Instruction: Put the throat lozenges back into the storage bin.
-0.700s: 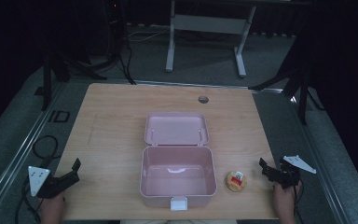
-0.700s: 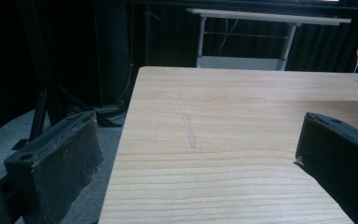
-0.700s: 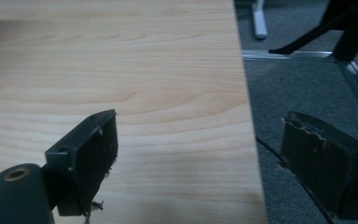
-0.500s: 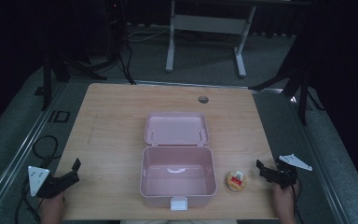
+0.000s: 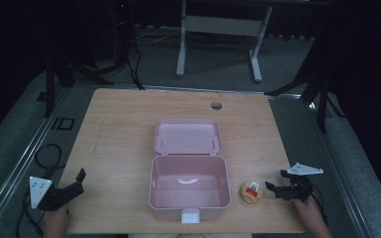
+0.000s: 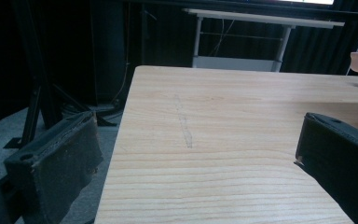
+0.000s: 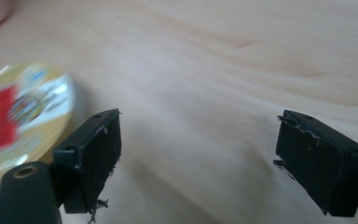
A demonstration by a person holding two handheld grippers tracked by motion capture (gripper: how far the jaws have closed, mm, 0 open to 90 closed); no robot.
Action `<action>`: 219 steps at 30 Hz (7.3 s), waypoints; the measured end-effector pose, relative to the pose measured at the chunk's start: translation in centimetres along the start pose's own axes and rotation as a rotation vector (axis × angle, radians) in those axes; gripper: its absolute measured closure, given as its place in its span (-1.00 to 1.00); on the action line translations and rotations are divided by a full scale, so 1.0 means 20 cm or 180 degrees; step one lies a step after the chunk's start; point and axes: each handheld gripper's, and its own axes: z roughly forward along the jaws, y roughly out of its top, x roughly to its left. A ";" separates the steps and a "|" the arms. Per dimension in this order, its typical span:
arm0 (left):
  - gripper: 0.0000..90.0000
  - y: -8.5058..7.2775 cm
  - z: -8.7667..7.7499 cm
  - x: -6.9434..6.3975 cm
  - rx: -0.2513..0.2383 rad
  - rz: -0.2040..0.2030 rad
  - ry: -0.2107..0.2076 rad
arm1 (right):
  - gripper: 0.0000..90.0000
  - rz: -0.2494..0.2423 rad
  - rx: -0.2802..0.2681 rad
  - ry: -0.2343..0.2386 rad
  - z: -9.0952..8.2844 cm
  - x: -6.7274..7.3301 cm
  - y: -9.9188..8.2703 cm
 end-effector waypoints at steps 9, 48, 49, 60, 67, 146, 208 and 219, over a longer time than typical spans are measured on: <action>-0.99 0.00 0.00 0.00 0.0001 0.0004 0.0006 | -0.69 -0.0567 0.0681 0.0499 -0.03 0.02 0.05; -0.99 0.00 0.00 0.00 0.0013 -0.0006 -0.0041 | -0.71 -0.1709 0.2668 0.0754 0.04 0.25 0.31; -0.99 0.00 0.00 0.00 0.0014 -0.0008 -0.0044 | -0.70 -0.1723 0.2661 0.0779 0.04 0.25 0.32; -0.99 0.00 0.00 0.00 0.0010 -0.0015 -0.0064 | -0.70 -0.1851 0.2563 0.0920 0.15 0.36 0.41; -0.99 0.00 0.00 0.00 0.0010 -0.0015 -0.0072 | -0.70 -0.1981 0.2595 0.0973 0.21 0.42 0.44; -0.99 0.00 0.00 0.01 0.0032 -0.0056 -0.0142 | -0.56 -0.2967 0.2253 0.1535 -0.02 1.14 1.17; -0.99 0.00 0.01 0.01 0.0070 -0.0018 -0.0168 | -0.63 -0.2922 0.2411 0.1601 0.33 1.13 0.95; -0.99 0.00 0.01 0.00 0.0071 -0.0015 -0.0158 | -0.73 -0.2522 0.1580 0.1647 0.00 0.88 1.07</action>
